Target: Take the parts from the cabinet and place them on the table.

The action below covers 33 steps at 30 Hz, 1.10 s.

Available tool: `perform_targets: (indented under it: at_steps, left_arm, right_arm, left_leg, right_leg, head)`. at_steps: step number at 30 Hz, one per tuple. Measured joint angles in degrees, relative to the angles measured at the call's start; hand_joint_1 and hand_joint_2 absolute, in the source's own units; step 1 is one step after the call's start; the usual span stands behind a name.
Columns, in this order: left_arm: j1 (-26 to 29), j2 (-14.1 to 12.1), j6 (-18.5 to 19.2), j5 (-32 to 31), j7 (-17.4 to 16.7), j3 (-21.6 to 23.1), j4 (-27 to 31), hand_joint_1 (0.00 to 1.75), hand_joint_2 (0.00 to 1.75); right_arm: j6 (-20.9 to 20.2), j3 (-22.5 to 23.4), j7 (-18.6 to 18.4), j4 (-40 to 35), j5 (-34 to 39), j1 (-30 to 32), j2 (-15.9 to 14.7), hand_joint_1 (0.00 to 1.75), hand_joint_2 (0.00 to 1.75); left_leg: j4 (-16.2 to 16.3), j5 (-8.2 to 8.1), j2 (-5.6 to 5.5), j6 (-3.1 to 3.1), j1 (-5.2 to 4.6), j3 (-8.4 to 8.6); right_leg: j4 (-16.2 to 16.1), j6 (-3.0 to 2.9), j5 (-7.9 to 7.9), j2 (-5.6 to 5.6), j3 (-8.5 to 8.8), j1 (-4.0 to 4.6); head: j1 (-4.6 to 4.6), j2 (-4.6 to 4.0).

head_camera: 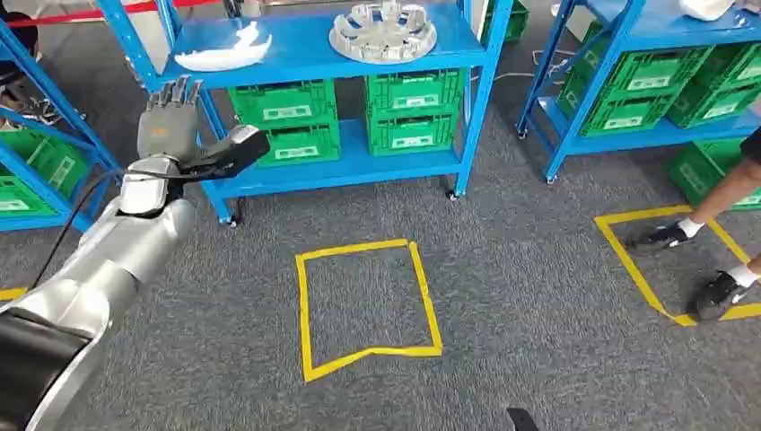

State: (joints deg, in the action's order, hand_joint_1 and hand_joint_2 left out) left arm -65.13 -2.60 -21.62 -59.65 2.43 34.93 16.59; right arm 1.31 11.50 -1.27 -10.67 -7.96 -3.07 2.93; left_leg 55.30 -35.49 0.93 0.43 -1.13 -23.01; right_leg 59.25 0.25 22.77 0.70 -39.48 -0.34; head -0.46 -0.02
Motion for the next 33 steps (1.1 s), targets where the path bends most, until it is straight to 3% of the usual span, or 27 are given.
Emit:
perform_targets:
  at_steps: [2, 4, 5, 7, 8, 9, 10, 11, 13, 15, 17, 20, 22, 24, 25, 26, 27, 28, 29, 30, 31, 33]
  left_arm:
    - [0.07, 0.02, -0.07, 0.0, 0.04, 0.0, 0.07, 0.0, 0.0]
    - [0.08, 0.09, -0.11, 0.0, 0.07, -0.02, 0.39, 0.0, 0.0]
    - [0.04, 0.02, -0.2, 0.02, 0.07, -0.04, 0.39, 0.0, 0.0]
    - [0.63, -0.09, -0.2, 0.0, 0.11, -0.04, 0.22, 0.0, 0.0]
    - [1.4, -0.26, -0.2, 0.0, 0.09, -0.04, 0.06, 0.0, 0.0]
    - [2.29, -0.31, -0.2, 0.0, 0.09, -0.04, -0.13, 0.0, 0.0]
    - [2.89, -0.44, -0.2, 0.0, 0.09, -0.04, -0.26, 0.0, 0.0]
    - [3.1, -0.55, -0.2, 0.0, 0.09, -0.04, -0.31, 0.0, 0.0]
    - [2.84, -0.79, -0.2, 0.0, 0.13, -0.07, -0.31, 0.0, 0.0]
    - [2.97, -1.03, -0.13, 0.0, 0.16, -0.09, -0.48, 0.0, 0.0]
    - [2.78, -0.96, -0.13, 0.0, 0.2, -0.09, -0.22, 0.0, 0.0]
    - [2.21, -0.9, -0.13, 0.02, 0.31, -0.13, 0.2, 0.0, 0.0]
    - [1.66, -0.72, -0.13, 0.0, 0.44, -0.13, 0.22, 0.0, 0.0]
    - [1.81, -0.61, -0.04, 0.0, 0.5, -0.13, 0.2, 0.0, 0.0]
    - [1.91, -0.55, -0.02, -0.02, 0.48, -0.13, 0.2, 0.0, 0.0]
    - [1.92, -0.52, 0.06, -0.04, 0.48, -0.13, 0.2, 0.0, 0.0]
    - [1.84, -0.48, 0.11, -0.18, 0.46, -0.13, 0.22, 0.0, 0.0]
    - [1.72, -0.35, 0.13, -0.35, 0.26, -0.13, 0.24, 0.0, 0.0]
    - [1.72, -0.18, 0.15, -0.44, 0.13, -0.13, 0.22, 0.0, 0.0]
    - [1.47, -0.15, 0.17, -0.52, 0.09, -0.13, 0.17, 0.0, 0.0]
    - [1.31, -0.11, 0.44, -0.61, 0.09, -0.13, 0.24, 0.0, 0.0]
    - [1.27, -0.05, 0.48, -0.72, 0.09, -0.13, 0.26, 0.0, 0.0]
  right_arm:
    - [0.02, 0.0, -0.15, 0.02, 0.0, 0.18, -0.02, 0.0, 0.0]
    - [0.02, 0.0, -0.09, 0.04, 0.0, 0.26, 0.0, 0.0, 0.0]
    - [0.02, 0.0, 0.07, 0.04, -0.04, 0.19, 0.0, 0.0, 0.0]
    - [0.02, 0.0, 0.07, 0.07, -0.07, 0.08, 0.0, 0.0, 0.0]
    - [0.02, 0.0, 0.07, 0.09, -0.09, 0.18, 0.0, 0.0, 0.0]
    - [0.02, 0.0, -0.02, 0.17, -0.09, 0.35, 0.0, 0.0, 0.0]
    - [0.02, 0.0, -0.02, 0.24, -0.09, 0.58, 0.0, 0.0, 0.0]
    - [0.02, 0.0, -0.02, 0.28, -0.09, 0.77, 0.0, 0.0, 0.0]
    - [0.02, 0.0, 0.0, 0.31, -0.11, 0.75, 0.0, 0.0, 0.0]
    - [0.02, 0.0, -0.02, 0.39, -0.11, 0.69, 0.0, 0.0, 0.0]
    - [0.02, 0.0, -0.17, 0.39, -0.13, 0.69, 0.0, 0.0, 0.0]
    - [0.07, 0.0, -0.2, 0.39, -0.15, 0.59, -0.02, 0.0, 0.0]
    - [0.2, 0.0, -0.24, 0.39, -0.11, 0.26, -0.04, 0.0, 0.0]
    - [0.26, 0.0, -0.28, 0.39, -0.09, 0.25, -0.09, 0.0, 0.0]
    - [0.26, 0.0, -0.28, 0.39, -0.09, 0.29, -0.09, 0.0, 0.0]
    - [0.28, 0.0, -0.28, 0.39, -0.09, 0.31, -0.09, 0.0, 0.0]
    - [0.33, 0.0, -0.26, 0.39, -0.09, 0.31, -0.09, 0.0, 0.0]
    - [0.46, 0.0, -0.26, 0.39, -0.09, 0.33, -0.13, 0.0, 0.0]
    - [0.48, 0.0, -0.24, 0.39, -0.09, 0.36, -0.15, 0.0, 0.0]
    - [0.46, 0.0, -0.26, 0.44, -0.09, 0.37, -0.13, 0.0, 0.0]
    - [0.46, 0.0, -0.2, 0.44, -0.09, 0.06, -0.13, 0.0, 0.0]
    - [0.48, 0.0, -0.26, 0.44, -0.09, 0.28, -0.13, 0.0, 0.0]
  left_leg:
    - [-0.66, -0.3, 0.17, -0.53, -0.04, 0.29]
    - [-0.98, -1.08, 0.23, -1.2, 0.07, 1.27]
    - [1.65, -2.15, -0.25, -1.55, 0.21, 0.2]
    - [12.29, -6.27, -0.52, -2.07, 0.45, -5.99]
    - [16.93, -7.29, -0.6, -2.15, 0.55, -9.1]
    - [19.68, -6.66, -0.64, -2.15, 0.63, -11.61]
    - [19.38, -4.46, -0.66, -2.1, 0.72, -12.82]
    - [16.57, -0.73, -0.66, -1.99, 0.75, -13.02]
    - [6.7, 8.07, -0.76, -1.47, 0.72, -11.73]
    - [4.46, 8.53, -0.96, -1.02, 0.25, -10.35]
    - [2.9, 6.85, -1.01, -0.29, 0.2, -9.7]
    - [1.79, 6.73, -1.17, 0.57, 0.83, -8.0]
    - [1.73, 6.31, -1.17, 1.21, 0.9, -7.42]
    - [1.84, 5.58, -1.2, 1.28, 0.89, -6.74]
    - [1.91, 5.12, -1.23, 1.24, 0.9, -6.23]
    - [1.95, 4.55, -1.22, 1.16, 0.91, -5.47]
    - [1.96, 4.03, -1.21, 1.05, 0.94, -4.73]
    - [1.96, 3.29, -1.17, 0.87, 0.99, -3.73]
    - [1.9, 2.61, -1.02, 0.6, 1.04, -3.06]
    - [1.81, 2.42, -1.12, 0.25, 0.86, -2.87]
    - [1.61, 2.09, -1.15, -0.24, 0.75, -3.15]
    - [1.27, 1.99, -1.08, -0.92, 0.73, -2.16]
  right_leg:
    - [0.55, -1.0, 0.8, -0.17, -0.3, 0.31]
    - [0.21, -1.76, 1.39, -0.4, 0.52, -0.1]
    - [0.1, -2.05, 1.75, -0.57, 0.95, -0.16]
    - [-0.29, -2.28, 2.34, -0.92, 1.76, -0.18]
    - [-0.34, -2.29, 2.68, -1.13, 2.27, -0.2]
    - [-0.34, -2.24, 3.17, -1.43, 2.9, -0.21]
    - [-0.34, -2.17, 3.62, -1.65, 3.56, -0.2]
    - [-0.33, -2.08, 4.13, -1.83, 4.25, -0.19]
    - [-0.34, -1.83, 4.95, -2.03, 5.53, -0.11]
    - [-0.53, -1.27, 5.35, -2.41, 6.1, -0.06]
    - [-0.11, -0.7, 5.21, -2.32, 5.88, -0.08]
    - [1.75, 0.11, 5.88, -1.6, 5.11, 0.17]
    - [9.65, 0.86, 8.84, -1.23, 0.44, -0.1]
    - [16.68, 1.01, 10.6, -1.16, -4.51, -0.15]
    - [16.81, 1.1, 9.42, -1.1, -5.56, -0.19]
    - [13.9, 1.1, 6.56, -1.03, -5.1, -0.26]
    - [9.84, 0.91, 3.46, -0.96, -3.72, -0.28]
    - [3.76, 0.83, -0.5, -0.82, -1.44, -0.28]
    - [1.1, 0.61, -1.28, -0.68, -0.23, -0.19]
    - [0.67, 0.47, 0.49, -0.59, -0.58, 0.36]
    - [0.4, -0.39, 0.38, -0.54, 0.0, 0.33]
    - [-0.06, -1.18, 0.62, -0.61, 0.33, 0.34]
  head:
    - [-0.21, 0.0]
    - [-0.24, 0.0]
    - [-0.65, 0.0]
    - [-0.69, 0.0]
    - [-0.65, 0.0]
    - [-0.67, 0.0]
    - [-0.69, 0.0]
    - [-0.65, 0.0]
    - [-0.67, 0.0]
    - [-0.78, 0.0]
    - [-0.7, 0.0]
    - [-0.56, 0.0]
    - [-0.48, 0.0]
    - [-0.48, 0.0]
    - [-0.48, 0.0]
    - [-0.48, 0.0]
    - [-0.5, 0.0]
    - [-0.48, 0.0]
    - [-0.56, 0.0]
    - [-0.45, 0.0]
    - [-0.49, 0.0]
    - [-0.65, 0.0]
